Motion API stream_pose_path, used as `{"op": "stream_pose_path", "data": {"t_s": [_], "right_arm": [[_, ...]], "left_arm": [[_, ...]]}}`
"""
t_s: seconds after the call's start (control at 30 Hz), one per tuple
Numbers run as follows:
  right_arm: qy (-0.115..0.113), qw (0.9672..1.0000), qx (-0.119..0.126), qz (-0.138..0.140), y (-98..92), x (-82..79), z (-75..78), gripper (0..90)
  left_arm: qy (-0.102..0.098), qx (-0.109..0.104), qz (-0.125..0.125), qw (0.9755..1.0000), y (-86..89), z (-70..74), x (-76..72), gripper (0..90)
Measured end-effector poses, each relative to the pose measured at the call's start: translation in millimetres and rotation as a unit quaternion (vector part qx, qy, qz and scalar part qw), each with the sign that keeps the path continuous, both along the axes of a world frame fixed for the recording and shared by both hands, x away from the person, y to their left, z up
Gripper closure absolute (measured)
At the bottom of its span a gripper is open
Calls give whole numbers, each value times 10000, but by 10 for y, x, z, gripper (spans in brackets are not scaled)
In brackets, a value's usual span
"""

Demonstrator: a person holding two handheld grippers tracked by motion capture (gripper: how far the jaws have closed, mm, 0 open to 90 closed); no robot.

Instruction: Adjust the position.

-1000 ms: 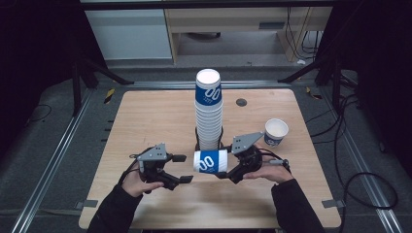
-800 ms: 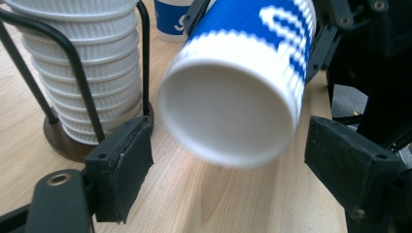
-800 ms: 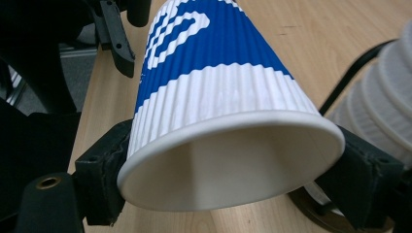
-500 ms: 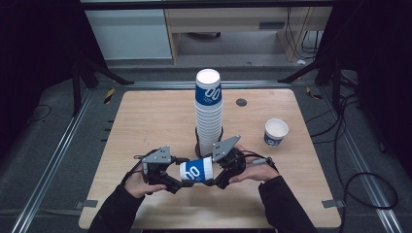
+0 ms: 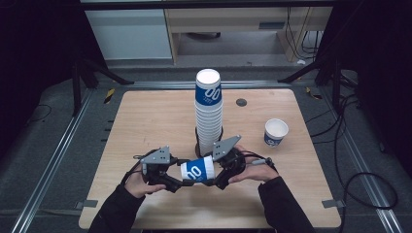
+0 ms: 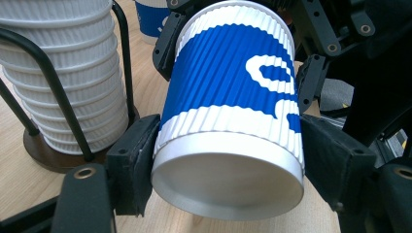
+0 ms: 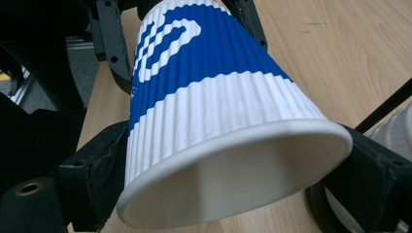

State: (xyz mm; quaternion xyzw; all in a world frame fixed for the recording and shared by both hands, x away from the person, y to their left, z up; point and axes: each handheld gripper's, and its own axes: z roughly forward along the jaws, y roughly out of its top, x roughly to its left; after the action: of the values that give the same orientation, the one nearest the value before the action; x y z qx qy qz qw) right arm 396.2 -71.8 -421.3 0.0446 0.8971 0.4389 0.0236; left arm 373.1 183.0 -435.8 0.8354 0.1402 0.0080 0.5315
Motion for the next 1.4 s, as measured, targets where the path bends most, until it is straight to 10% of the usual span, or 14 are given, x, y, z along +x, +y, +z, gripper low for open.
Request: {"op": "stream_pose_path", "data": {"t_s": [0.53,0.97,1.27,1.4], "right_arm": [[-31,9969,492,-607,-229,-3,197,55],[146,9788,1236,-1625,-641,-70,260,61],[242,9649,1767,-1930,-708,-217,202,64],[315,9634,1857,-1906,-672,-243,175,60]], "left_arm": [[-69,-40,294,9995,107,15,47,267],[-305,-686,687,9948,211,97,65,265],[-427,-1009,666,9917,101,136,-10,265],[-460,-1044,655,9913,62,130,-25,266]]}}
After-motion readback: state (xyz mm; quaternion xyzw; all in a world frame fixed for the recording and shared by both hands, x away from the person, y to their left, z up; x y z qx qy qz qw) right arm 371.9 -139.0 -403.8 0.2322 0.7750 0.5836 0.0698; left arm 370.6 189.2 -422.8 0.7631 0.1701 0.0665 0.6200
